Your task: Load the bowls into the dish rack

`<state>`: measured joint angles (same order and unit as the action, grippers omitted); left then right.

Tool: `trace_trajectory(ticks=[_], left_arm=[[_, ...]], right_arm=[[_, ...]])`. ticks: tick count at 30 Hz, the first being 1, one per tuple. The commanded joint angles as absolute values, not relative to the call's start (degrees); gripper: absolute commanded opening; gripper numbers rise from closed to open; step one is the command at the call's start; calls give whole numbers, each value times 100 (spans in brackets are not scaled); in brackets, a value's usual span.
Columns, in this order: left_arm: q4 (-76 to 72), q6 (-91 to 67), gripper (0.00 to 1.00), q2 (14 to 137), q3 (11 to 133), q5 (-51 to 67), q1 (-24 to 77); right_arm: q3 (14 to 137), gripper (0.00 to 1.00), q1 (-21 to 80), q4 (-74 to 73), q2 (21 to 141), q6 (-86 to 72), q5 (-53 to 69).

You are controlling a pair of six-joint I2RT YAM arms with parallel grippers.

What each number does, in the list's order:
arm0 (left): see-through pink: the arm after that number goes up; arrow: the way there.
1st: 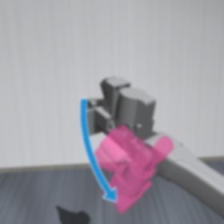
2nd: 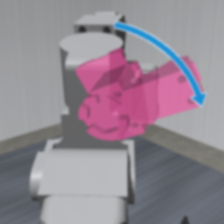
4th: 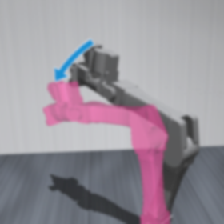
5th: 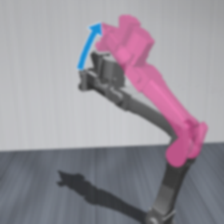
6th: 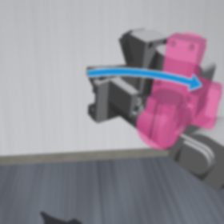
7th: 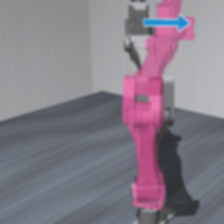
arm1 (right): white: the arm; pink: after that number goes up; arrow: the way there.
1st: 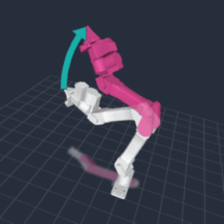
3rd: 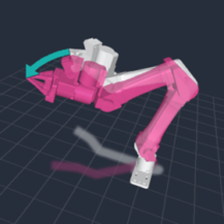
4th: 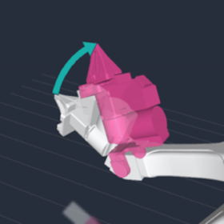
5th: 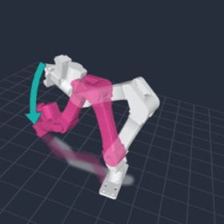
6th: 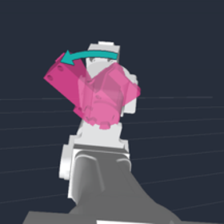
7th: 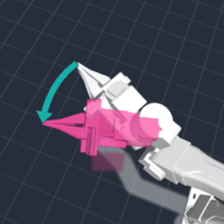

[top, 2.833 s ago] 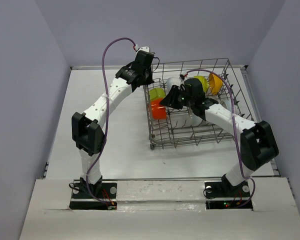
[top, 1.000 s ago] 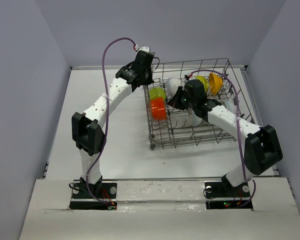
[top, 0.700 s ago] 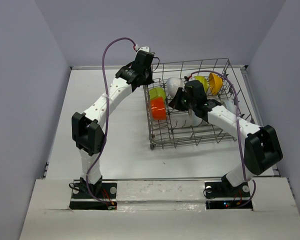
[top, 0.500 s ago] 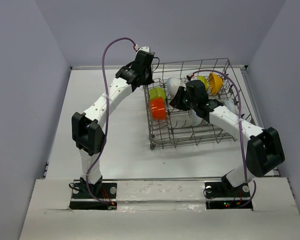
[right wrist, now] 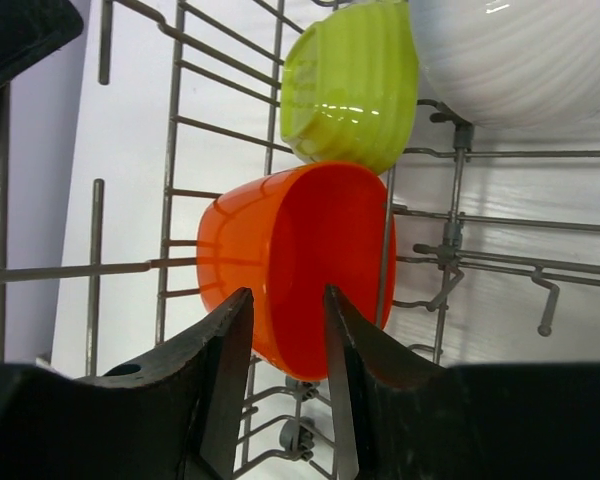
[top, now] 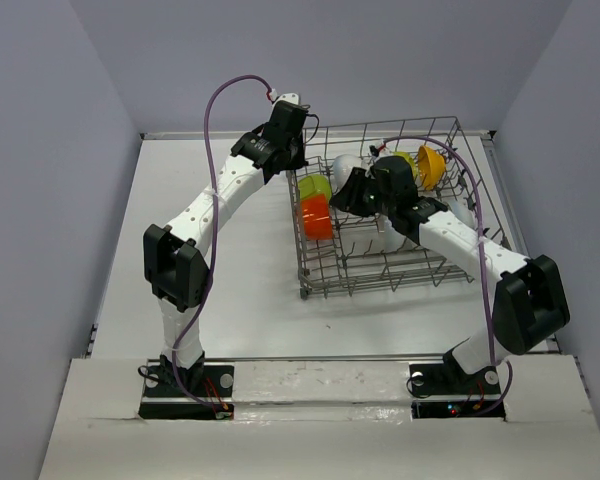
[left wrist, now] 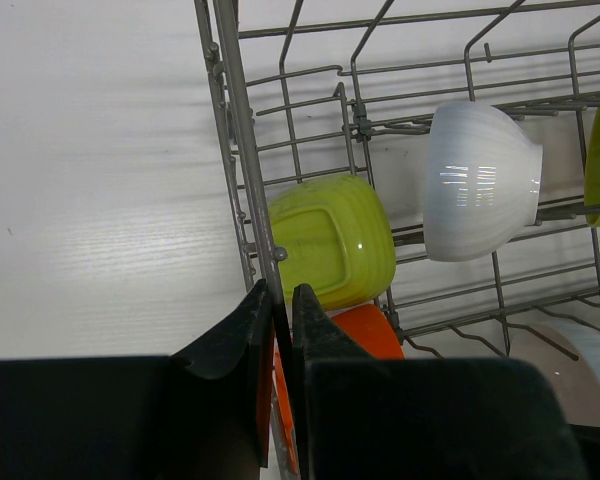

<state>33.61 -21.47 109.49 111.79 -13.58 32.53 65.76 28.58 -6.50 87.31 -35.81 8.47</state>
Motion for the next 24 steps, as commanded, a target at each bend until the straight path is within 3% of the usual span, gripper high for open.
trace_trajectory(ticks=[1, 24], left_arm=[[2979, -1793, 0, 10591, 11531, -1380, 3252], [2997, -1767, 0, 10573, 11531, -1397, 3252]], right_arm=[[6855, 41, 2839, -202, 8762, -3665, 1230], [6996, 46, 2839, 263, 9439, -3937, 2092]])
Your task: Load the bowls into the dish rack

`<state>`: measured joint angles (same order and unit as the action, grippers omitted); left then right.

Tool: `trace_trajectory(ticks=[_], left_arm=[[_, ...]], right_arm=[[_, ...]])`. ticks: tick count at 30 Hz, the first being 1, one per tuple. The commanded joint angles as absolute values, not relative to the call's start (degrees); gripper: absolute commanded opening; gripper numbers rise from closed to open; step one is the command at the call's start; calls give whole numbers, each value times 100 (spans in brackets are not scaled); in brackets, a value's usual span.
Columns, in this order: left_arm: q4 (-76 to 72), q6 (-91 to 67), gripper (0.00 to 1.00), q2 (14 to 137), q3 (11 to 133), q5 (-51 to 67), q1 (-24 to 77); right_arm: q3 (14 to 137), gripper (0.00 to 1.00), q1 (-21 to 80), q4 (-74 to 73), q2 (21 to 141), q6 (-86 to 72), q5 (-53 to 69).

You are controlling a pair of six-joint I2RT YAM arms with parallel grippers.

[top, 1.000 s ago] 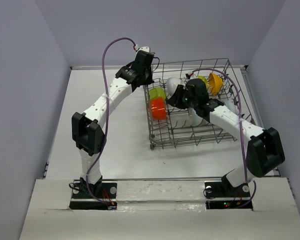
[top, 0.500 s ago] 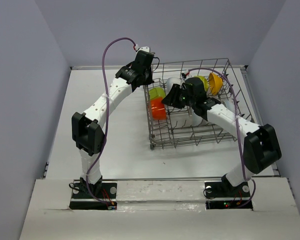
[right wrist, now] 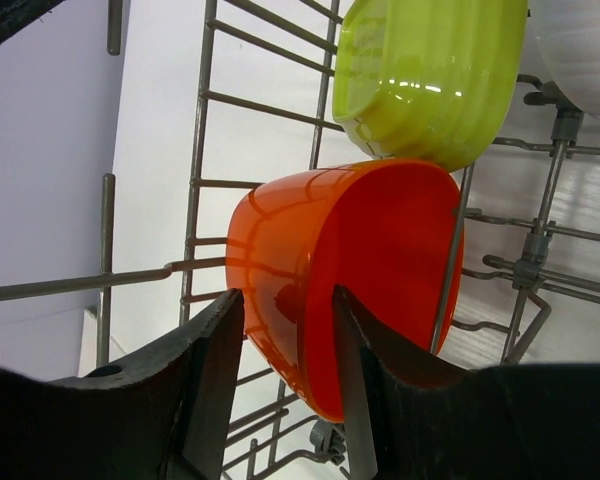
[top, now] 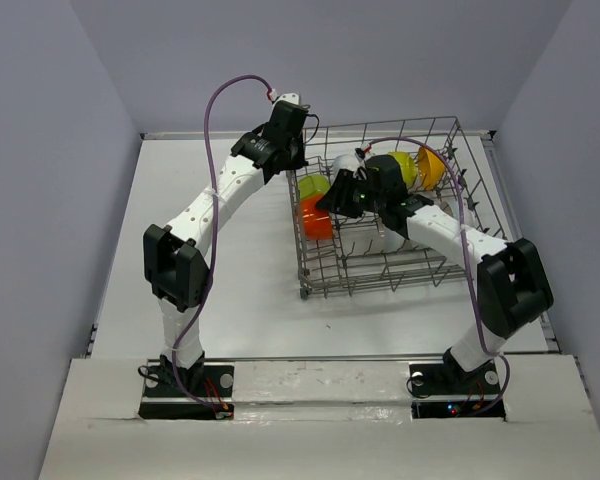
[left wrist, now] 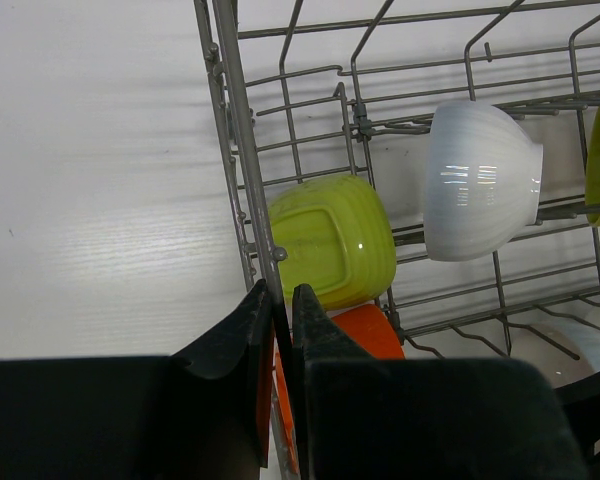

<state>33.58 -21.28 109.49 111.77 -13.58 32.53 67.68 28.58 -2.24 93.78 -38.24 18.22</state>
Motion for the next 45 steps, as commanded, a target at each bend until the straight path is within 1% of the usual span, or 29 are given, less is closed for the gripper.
trace_trajectory(ticks=[1, 3, 6, 7, 9, 10, 12, 21, 32, 45], left_arm=[[2997, -1758, 0, 10565, 11531, -1397, 3252], [2997, -1767, 0, 10565, 11531, -1397, 3252], [2988, -1767, 0, 10556, 11505, -1406, 3252], [2988, -1758, 0, 10538, 11496, -1415, 3252], [2979, -1749, 0, 10538, 11496, -1424, 3252], [2979, -1749, 0, 10529, 11496, -1424, 3243], [2979, -1749, 0, 10512, 11487, -1415, 3243], [2971, -1731, 0, 10468, 11443, -1424, 3243], [2962, -1723, 0, 10441, 11426, -1389, 3234], [3023, -1714, 0, 10477, 11522, -1362, 3234]], right_arm=[[6979, 45, 2839, 290, 9448, -3955, 2109], [6970, 42, 2839, 343, 9483, -3999, 2153], [6943, 32, 2839, 387, 9492, -4043, 2127], [6935, 25, 2839, 395, 9483, -4052, 2110], [6908, 17, 2839, 396, 9483, -4069, 2083], [6900, 8, 2839, 396, 9466, -4069, 2048], [6856, 1, 2839, 404, 9448, -4078, 2004], [6618, 1, 2786, 387, 9281, -4157, 1653], [6373, 1, 2610, 9, 9044, -3982, 1064], [6065, 1, 2321, -149, 8824, -3937, 905]])
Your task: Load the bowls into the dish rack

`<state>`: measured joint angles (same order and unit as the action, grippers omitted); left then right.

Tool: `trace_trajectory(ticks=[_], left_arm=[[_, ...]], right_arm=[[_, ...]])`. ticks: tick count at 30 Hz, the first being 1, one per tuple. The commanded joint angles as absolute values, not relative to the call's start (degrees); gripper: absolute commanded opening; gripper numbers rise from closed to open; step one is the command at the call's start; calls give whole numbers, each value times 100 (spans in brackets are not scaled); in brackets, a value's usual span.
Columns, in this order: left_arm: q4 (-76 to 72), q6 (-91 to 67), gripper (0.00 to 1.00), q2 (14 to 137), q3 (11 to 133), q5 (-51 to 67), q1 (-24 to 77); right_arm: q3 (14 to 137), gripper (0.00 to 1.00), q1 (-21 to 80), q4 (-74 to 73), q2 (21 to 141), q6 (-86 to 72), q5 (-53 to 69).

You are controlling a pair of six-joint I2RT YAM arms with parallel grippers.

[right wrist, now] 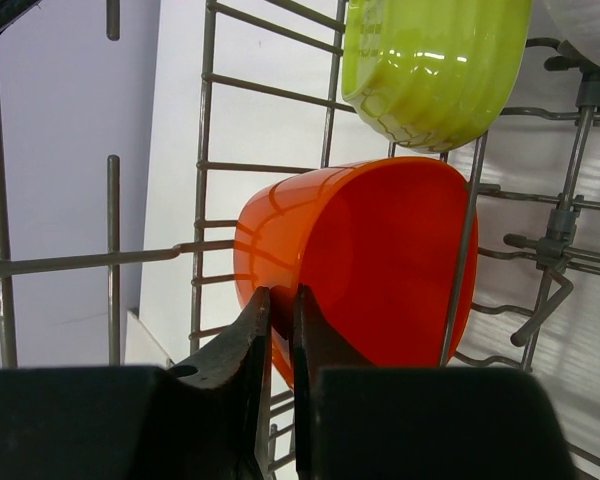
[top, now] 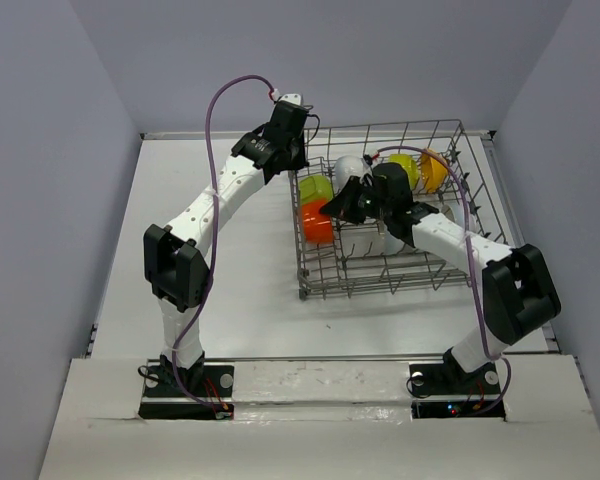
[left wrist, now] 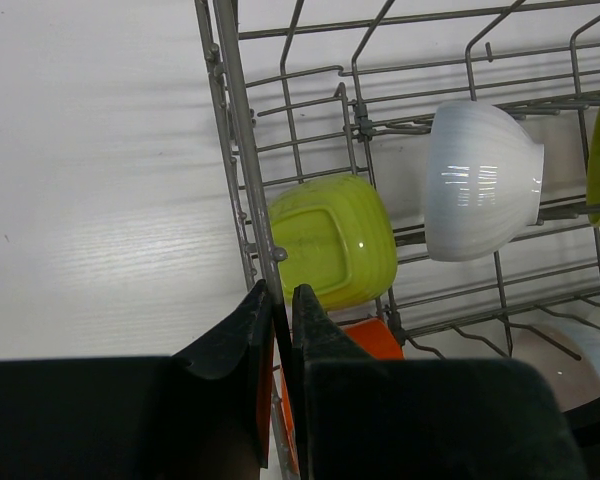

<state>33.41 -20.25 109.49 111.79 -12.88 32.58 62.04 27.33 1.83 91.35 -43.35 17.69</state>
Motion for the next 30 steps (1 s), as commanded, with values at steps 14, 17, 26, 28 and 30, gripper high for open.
trace_trajectory(ticks=[14, 17, 26, 28, 30], left_arm=[[3041, -1696, 0, 10398, 11426, -1441, 3234], [3023, -1705, 0, 10362, 11382, -1459, 3234], [3050, -1696, 0, 10319, 11356, -1494, 3234], [3041, -1696, 0, 10310, 11329, -1494, 3234], [3024, -1696, 0, 10292, 11303, -1494, 3234]], right_arm=[[6003, 1, 2153, -272, 8710, -3858, 730], [5968, 1, 2101, -316, 8692, -3841, 598], [5906, 1, 2048, -396, 8631, -3814, 431], [5898, 1, 2048, -422, 8622, -3788, 387], [5871, 1, 1995, -431, 8622, -3779, 361]])
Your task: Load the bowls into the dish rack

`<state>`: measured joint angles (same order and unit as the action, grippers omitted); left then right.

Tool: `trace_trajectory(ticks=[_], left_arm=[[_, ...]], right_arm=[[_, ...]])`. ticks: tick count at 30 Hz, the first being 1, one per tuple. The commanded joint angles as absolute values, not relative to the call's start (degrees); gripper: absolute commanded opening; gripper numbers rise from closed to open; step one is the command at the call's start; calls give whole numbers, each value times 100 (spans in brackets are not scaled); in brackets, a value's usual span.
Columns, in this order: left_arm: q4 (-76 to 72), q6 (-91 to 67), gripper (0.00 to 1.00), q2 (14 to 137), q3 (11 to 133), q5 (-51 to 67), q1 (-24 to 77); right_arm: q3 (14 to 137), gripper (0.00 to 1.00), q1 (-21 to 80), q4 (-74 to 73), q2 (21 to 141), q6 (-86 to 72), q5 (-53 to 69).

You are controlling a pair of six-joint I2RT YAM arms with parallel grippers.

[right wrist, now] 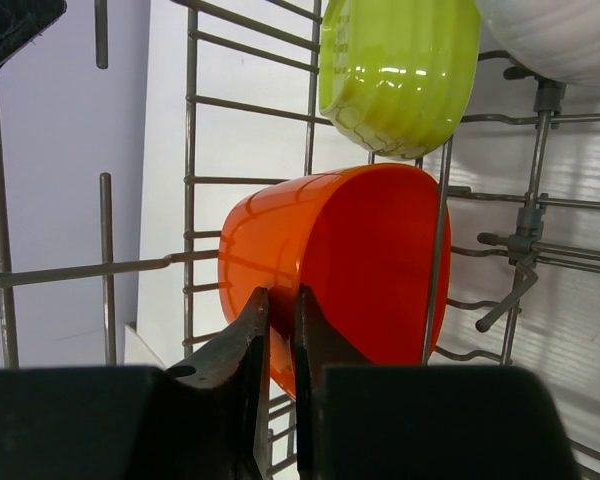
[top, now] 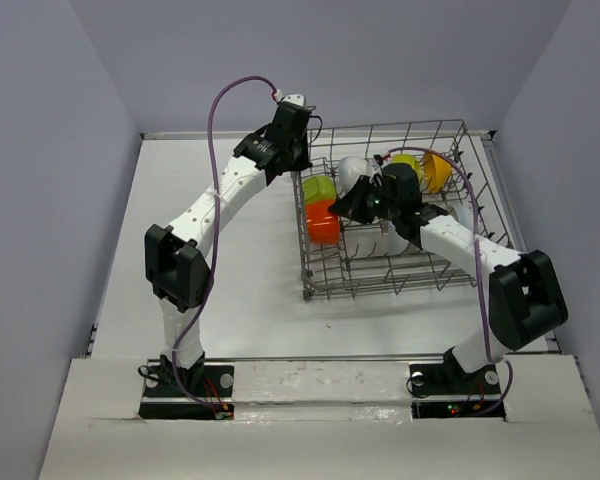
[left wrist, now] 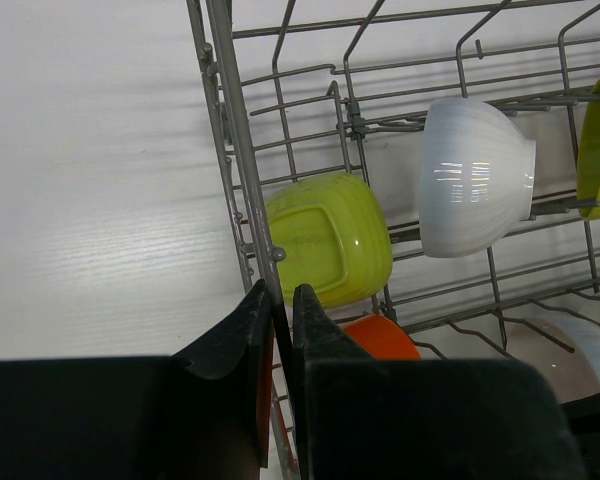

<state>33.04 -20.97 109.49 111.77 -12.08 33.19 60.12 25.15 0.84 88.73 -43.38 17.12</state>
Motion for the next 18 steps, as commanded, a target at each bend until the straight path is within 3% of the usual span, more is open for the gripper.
trace_trajectory(ticks=[1, 18], left_arm=[[3032, -1696, 0, 10283, 11303, -1494, 3234], [3024, -1687, 0, 10239, 11294, -1477, 3234]], right_arm=[[5836, 1, 1995, -431, 8613, -3779, 352], [5739, 1, 1942, -448, 8569, -3674, 299]])
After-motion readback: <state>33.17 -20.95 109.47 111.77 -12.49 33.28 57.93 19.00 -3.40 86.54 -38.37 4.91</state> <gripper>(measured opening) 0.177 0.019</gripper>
